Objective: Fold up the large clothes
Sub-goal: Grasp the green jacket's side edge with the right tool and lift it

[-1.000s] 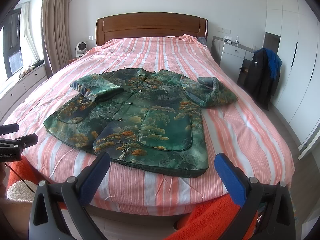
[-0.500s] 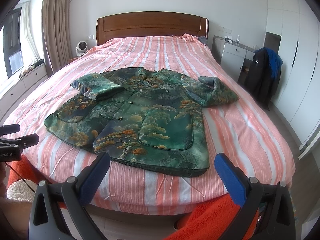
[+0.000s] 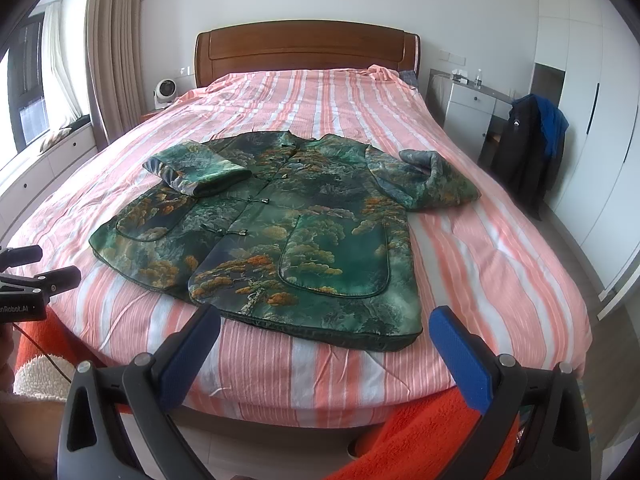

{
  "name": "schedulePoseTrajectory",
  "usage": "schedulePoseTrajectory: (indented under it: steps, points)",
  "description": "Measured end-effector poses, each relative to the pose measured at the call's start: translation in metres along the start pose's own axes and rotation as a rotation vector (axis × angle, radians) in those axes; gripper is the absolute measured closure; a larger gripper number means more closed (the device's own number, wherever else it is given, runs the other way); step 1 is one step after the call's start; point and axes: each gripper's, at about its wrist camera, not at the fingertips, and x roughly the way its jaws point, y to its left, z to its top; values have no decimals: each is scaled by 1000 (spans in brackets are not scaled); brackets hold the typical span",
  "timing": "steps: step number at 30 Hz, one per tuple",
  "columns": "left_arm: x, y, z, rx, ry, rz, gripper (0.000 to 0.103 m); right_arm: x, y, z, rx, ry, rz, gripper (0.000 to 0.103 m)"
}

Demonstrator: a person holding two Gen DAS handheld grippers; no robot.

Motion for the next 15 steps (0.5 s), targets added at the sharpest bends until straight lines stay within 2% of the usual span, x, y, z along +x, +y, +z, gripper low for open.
schedulePoseTrajectory:
  steps: [6, 9, 13, 15]
  points:
    - [20, 11, 5, 10, 13, 30, 0, 1, 0, 0, -1, 3, 2, 0]
    - [45, 49, 23, -50, 33, 40, 0, 3, -7, -3, 1, 4, 0, 0]
    - [97, 129, 57, -181, 91, -94, 0, 12, -38, -7, 56, 0, -50, 0]
    - [129, 160, 68, -221, 133, -148, 0, 21, -61, -12, 130, 19, -55, 0]
